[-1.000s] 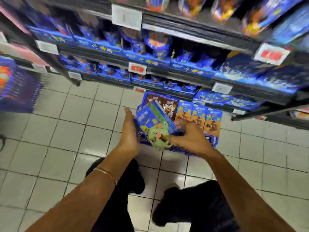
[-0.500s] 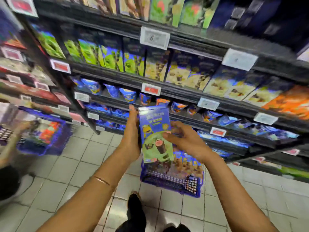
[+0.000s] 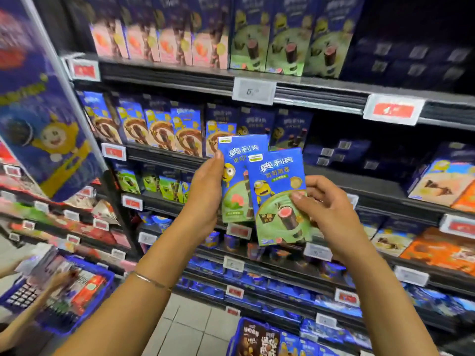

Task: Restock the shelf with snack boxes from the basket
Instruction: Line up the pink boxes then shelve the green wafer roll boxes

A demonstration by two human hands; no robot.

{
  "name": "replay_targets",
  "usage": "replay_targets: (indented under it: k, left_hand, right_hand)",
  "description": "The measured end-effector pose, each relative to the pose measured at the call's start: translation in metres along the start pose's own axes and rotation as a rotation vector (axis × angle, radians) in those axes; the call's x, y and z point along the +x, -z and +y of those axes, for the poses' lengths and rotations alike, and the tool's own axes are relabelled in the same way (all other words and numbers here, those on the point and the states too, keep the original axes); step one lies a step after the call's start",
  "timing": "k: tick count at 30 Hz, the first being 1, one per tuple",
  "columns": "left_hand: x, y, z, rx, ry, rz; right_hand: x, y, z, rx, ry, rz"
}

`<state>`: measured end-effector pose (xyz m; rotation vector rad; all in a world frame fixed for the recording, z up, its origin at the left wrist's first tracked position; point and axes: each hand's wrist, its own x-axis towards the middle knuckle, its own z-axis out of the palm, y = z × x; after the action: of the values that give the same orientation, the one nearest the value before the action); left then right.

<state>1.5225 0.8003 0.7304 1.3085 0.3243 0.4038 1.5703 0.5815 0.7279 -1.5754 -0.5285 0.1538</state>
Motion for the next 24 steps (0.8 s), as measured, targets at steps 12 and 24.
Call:
replay_targets:
  k: [12,24]
  left_hand:
    - [0.025,-0.057,0.099,-0.052,-0.231,0.056]
    - [0.067,-0.055,0.156,-0.097,-0.186,-0.129]
  right_hand:
    - [0.047,0.039,-0.071,0.224,0.193,0.123]
    - [0.111,0.05,-0.129,0.118,0.298,0.273]
